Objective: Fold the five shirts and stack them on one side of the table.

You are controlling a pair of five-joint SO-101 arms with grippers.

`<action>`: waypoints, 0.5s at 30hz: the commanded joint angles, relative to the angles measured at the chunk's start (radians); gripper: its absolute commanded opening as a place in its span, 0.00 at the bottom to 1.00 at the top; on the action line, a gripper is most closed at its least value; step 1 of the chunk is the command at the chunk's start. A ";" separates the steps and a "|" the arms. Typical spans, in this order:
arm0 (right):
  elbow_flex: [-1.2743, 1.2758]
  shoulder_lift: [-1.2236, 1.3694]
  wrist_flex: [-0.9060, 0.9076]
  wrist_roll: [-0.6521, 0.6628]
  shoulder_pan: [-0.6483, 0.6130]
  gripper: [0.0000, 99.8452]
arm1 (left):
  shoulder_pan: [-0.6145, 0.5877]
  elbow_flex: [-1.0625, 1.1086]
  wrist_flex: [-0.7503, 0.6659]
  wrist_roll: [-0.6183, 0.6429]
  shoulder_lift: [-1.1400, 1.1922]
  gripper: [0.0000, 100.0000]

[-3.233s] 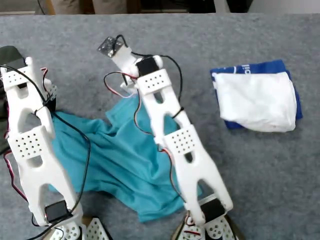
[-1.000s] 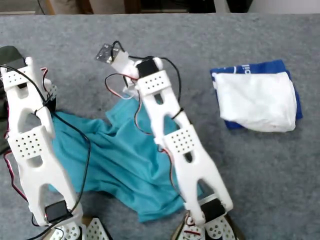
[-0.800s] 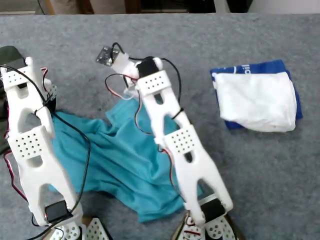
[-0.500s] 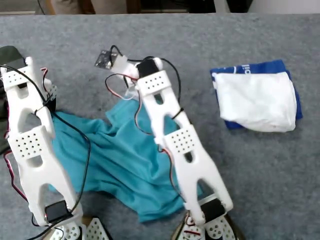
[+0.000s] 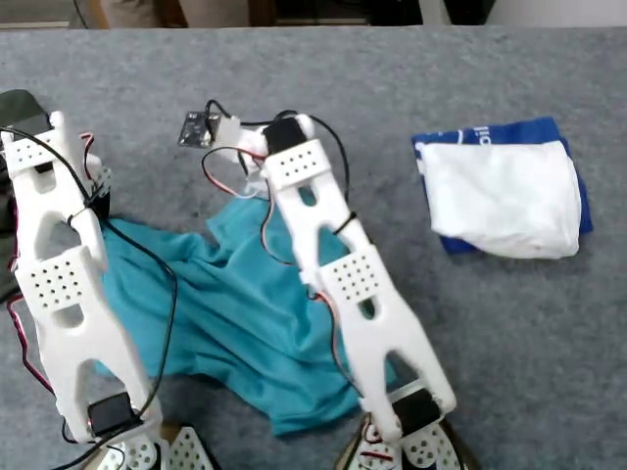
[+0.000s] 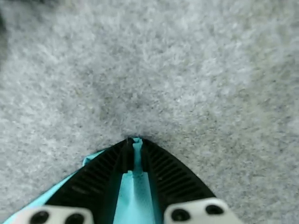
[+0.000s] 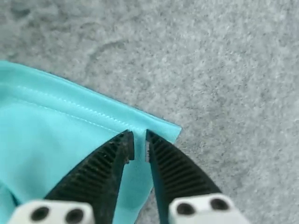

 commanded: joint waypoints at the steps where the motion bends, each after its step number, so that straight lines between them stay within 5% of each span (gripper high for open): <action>1: -0.008 -0.018 -0.002 -0.011 -0.010 0.05 | -0.003 -0.003 0.002 -0.006 0.007 0.02; 9: -0.018 -0.018 0.026 -0.071 0.015 0.03 | -0.002 -0.003 -0.003 -0.006 0.005 0.02; 15: 0.010 -0.013 0.222 -0.124 0.002 0.04 | 0.002 -0.005 -0.005 -0.006 0.005 0.02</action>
